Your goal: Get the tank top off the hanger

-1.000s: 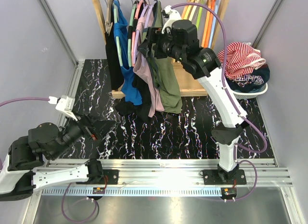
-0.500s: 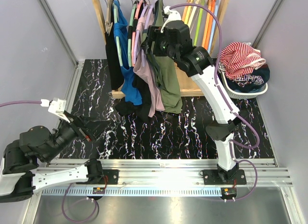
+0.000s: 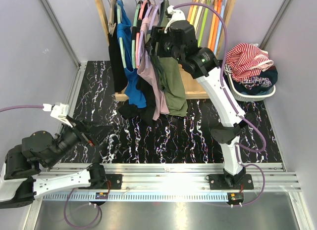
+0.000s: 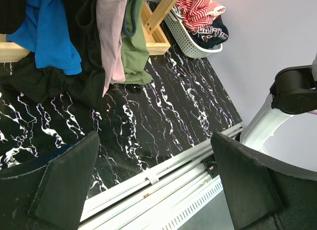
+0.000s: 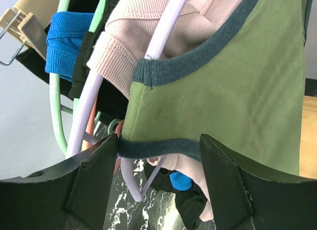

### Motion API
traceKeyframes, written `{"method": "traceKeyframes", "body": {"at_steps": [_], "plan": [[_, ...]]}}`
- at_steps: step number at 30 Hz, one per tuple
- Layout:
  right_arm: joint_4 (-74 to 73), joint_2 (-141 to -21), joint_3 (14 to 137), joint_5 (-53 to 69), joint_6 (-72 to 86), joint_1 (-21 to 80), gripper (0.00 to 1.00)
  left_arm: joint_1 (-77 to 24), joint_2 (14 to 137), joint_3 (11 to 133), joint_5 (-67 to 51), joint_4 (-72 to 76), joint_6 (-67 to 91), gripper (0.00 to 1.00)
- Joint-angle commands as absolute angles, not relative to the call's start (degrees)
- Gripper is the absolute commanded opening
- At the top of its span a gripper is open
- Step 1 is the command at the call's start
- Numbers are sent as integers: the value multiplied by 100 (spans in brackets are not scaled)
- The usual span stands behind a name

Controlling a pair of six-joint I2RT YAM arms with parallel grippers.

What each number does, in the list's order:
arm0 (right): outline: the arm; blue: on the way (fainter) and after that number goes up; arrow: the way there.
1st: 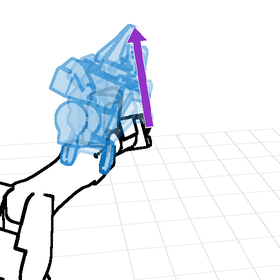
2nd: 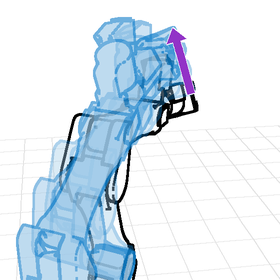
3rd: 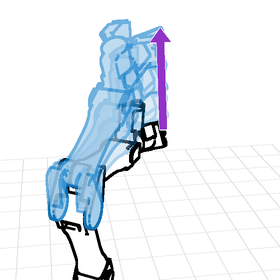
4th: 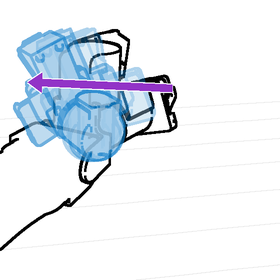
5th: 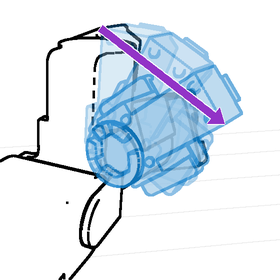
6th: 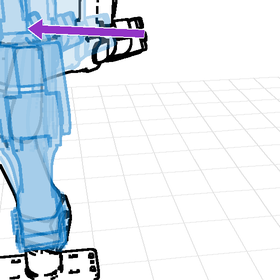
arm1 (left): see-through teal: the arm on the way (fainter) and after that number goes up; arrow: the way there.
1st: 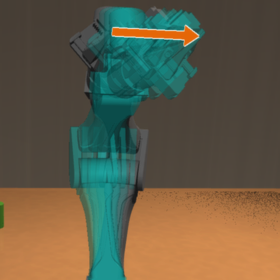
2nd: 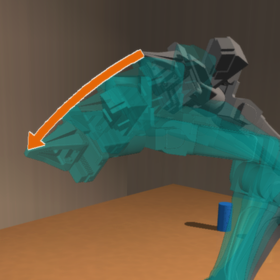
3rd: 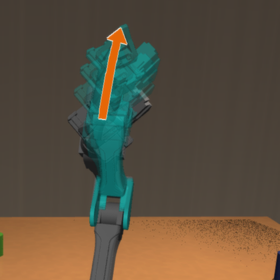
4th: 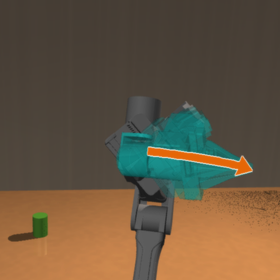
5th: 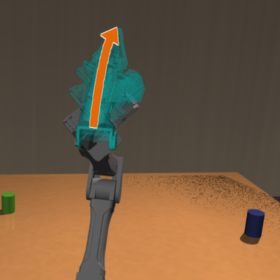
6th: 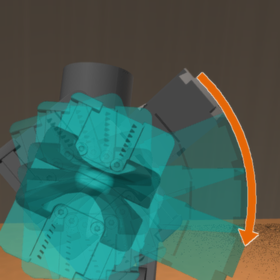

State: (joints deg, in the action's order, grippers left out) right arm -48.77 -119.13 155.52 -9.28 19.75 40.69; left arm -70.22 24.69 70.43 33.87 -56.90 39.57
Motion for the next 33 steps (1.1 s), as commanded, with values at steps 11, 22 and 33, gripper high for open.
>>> {"method": "traceKeyframes", "body": {"at_steps": [11, 22, 33], "plan": [[-5221, -12006, 15628, -1651, 1793, 4184, 60, -7031, 2373, 6996, 3498, -5449, 4078, 99], [-5317, -11268, 15135, -3444, 827, 4192, 45, -7031, 2338, 6891, 3437, -5309, 4087, 99], [-5942, -11233, 14969, -3051, 36, 4184, 54, -7031, 2188, 6820, 3489, -5291, 4113, 99]]}}
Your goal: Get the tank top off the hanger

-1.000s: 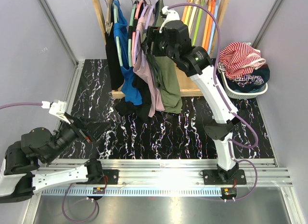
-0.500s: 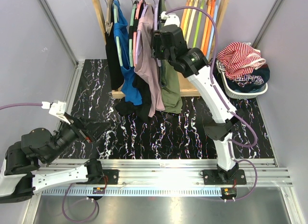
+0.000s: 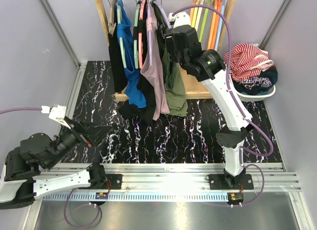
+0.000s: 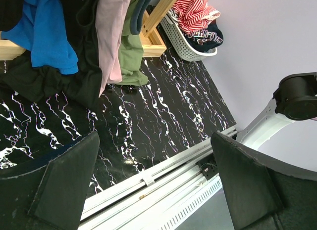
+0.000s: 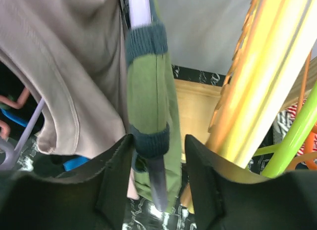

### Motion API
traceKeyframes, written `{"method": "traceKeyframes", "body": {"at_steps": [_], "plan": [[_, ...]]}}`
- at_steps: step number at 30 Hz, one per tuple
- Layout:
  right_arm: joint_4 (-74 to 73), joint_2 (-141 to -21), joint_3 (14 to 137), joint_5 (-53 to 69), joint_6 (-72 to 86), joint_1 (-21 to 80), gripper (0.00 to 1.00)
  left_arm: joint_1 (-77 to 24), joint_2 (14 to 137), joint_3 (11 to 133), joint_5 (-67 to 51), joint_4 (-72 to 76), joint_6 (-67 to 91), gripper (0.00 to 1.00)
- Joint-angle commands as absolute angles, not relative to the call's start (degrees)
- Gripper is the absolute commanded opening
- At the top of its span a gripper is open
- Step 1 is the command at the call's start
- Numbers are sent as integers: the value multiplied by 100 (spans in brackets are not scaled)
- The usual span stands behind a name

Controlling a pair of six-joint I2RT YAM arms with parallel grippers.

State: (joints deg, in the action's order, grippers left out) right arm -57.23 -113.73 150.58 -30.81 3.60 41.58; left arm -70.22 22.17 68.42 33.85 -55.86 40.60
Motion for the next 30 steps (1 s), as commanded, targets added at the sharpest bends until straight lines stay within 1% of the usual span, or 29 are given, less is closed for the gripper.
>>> {"method": "traceKeyframes", "body": {"at_steps": [1, 3, 5, 10, 11, 12, 14, 15, 16, 18, 19, 23, 27, 30], "plan": [[-5950, -11241, 14916, -3024, 35, 4184, 56, -7031, 2197, 6820, 3481, -5291, 4105, 99], [-5942, -11311, 14941, -2858, 26, 4175, 55, -7031, 2189, 6820, 3480, -5291, 4105, 99], [-5880, -11347, 14950, -2725, 26, 4175, 47, -7031, 2188, 6838, 3480, -5308, 4096, 99], [-5713, -11522, 15047, -2426, -150, 4140, 44, -7031, 2145, 6882, 3481, -5370, 4113, 99], [-5687, -11549, 15056, -2408, -132, 4140, 41, -7023, 2127, 6882, 3480, -5388, 4113, 99], [-5608, -11592, 15056, -2365, -123, 4131, 35, -7031, 2101, 6882, 3489, -5405, 4131, 99], [-5546, -11619, 15108, -2329, -105, 4131, 26, -7022, 2092, 6891, 3481, -5431, 4131, 99], [-5511, -11645, 15135, -2320, -88, 4131, 20, -7022, 2066, 6891, 3480, -5440, 4148, 99], [-5511, -11654, 15196, -2329, -62, 4122, 17, -7031, 2048, 6891, 3480, -5440, 4157, 99], [-5476, -11628, 15231, -2442, -35, 4113, 2, -7031, 1995, 6882, 3472, -5449, 4175, 99], [-5441, -11593, 15223, -2452, 0, 4113, 0, -7031, 1986, 6882, 3454, -5449, 4175, 99], [-5055, -11128, 14898, -2522, 246, 4113, 0, -7031, 1969, 6882, 3410, -5441, 4140, 99], [-4554, -10346, 14450, -2663, 343, 4113, 0, -7031, 2030, 6934, 3392, -5414, 4035, 99], [-4570, -10038, 14282, -2733, 308, 4113, 0, -7022, 2065, 6996, 3419, -5405, 3955, 99]]}}
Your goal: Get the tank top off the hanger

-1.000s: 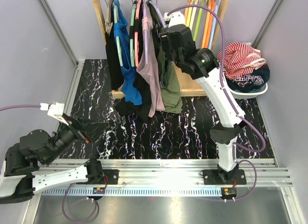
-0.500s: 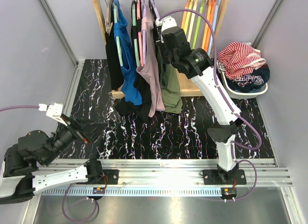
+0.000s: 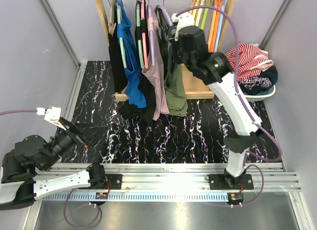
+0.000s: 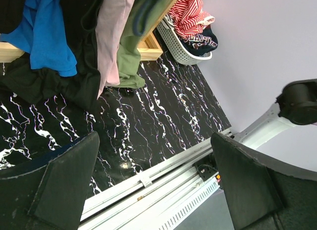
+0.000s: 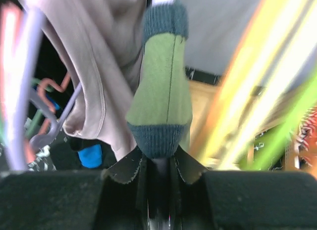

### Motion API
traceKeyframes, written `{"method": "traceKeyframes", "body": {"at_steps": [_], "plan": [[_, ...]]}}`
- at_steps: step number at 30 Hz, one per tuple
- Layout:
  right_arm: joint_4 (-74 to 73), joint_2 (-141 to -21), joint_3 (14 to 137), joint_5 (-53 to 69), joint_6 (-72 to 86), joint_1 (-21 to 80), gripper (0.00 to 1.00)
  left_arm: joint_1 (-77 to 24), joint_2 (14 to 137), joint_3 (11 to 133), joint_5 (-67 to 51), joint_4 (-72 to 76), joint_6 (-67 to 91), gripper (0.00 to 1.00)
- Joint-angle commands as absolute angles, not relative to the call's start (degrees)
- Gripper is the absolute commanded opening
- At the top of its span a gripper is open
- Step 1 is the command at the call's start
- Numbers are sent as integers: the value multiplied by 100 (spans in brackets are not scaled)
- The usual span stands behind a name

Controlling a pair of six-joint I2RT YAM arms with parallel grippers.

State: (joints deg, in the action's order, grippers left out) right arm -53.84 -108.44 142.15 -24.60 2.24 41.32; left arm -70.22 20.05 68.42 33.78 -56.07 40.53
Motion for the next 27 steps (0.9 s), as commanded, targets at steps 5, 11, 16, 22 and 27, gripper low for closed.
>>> {"method": "traceKeyframes", "body": {"at_steps": [5, 11, 16, 22, 27], "plan": [[-4396, -9564, 13704, -2698, 281, 4113, 0, -7031, 2188, 7075, 3437, -5361, 3832, 99], [-3499, -8825, 12157, -2418, 299, 4070, 0, -7022, 2381, 7137, 3410, -5282, 3692, 99], [-2585, -8481, 11347, -1865, 404, 3850, 0, -7031, 2434, 7172, 3454, -5247, 3613, 99], [-2119, -8745, 11600, -1206, 641, 3560, 0, -7031, 2540, 7216, 3480, -5256, 3551, 99], [-3842, -9673, 13364, -994, 800, 3542, 0, -7031, 2496, 7260, 3524, -5326, 3595, 99]]}}
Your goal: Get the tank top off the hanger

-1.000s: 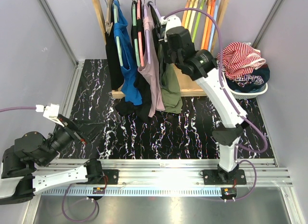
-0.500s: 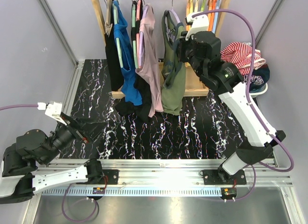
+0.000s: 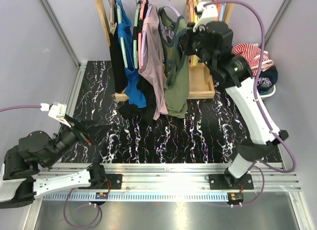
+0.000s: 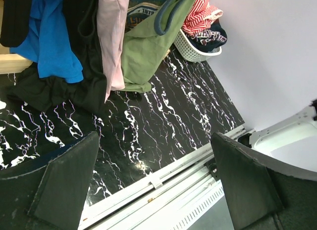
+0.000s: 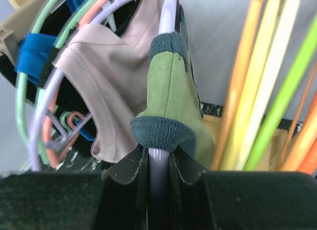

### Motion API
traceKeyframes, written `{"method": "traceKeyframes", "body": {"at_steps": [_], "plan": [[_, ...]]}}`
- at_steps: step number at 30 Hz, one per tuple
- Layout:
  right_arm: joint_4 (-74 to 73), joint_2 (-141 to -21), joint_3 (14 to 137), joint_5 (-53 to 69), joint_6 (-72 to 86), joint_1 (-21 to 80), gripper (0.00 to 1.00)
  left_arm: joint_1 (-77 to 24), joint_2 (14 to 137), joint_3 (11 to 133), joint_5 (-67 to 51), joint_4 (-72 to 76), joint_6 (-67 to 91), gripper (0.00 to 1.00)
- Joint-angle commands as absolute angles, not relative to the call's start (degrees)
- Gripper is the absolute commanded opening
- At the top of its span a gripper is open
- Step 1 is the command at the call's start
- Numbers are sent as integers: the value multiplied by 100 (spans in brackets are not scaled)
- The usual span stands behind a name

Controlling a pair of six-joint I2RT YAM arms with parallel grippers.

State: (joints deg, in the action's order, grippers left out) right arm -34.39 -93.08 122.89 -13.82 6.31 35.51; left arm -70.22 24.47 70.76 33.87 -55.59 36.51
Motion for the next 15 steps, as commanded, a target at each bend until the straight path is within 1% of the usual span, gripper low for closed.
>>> {"method": "traceKeyframes", "body": {"at_steps": [1, 2, 3, 4, 6, 8, 9, 10, 12, 15], "plan": [[-4285, -9894, 14221, -1019, 817, 3542, 0, -7031, 2479, 7251, 3551, -5326, 3612, 99], [-4698, -10114, 14621, -1037, 843, 3542, 0, -7031, 2461, 7242, 3551, -5326, 3621, 99], [-5424, -10490, 14964, -985, 835, 3542, 0, -7023, 2444, 7216, 3568, -5326, 3630, 99], [-5736, -10642, 15411, -967, 835, 3542, 0, -7031, 2452, 7198, 3568, -5317, 3630, 99], [-6142, -10723, 15347, -984, 940, 3533, 0, -7023, 2452, 7190, 3568, -5291, 3621, 99], [-5908, -10478, 14479, -950, 958, 3542, 0, -7022, 2487, 7181, 3577, -5265, 3612, 99], [-5306, -10076, 14084, -975, 984, 3542, 0, -7022, 2487, 7155, 3577, -5247, 3604, 99], [-4969, -9872, 13349, -993, 1002, 3533, 0, -7031, 2496, 7154, 3577, -5247, 3595, 99], [-4206, -9459, 12887, -1220, 976, 3542, 0, -7031, 2531, 7146, 3577, -5238, 3595, 99], [-3773, -9387, 12806, -1458, 906, 3542, 0, -7031, 2584, 7163, 3577, -5212, 3551, 99]]}}
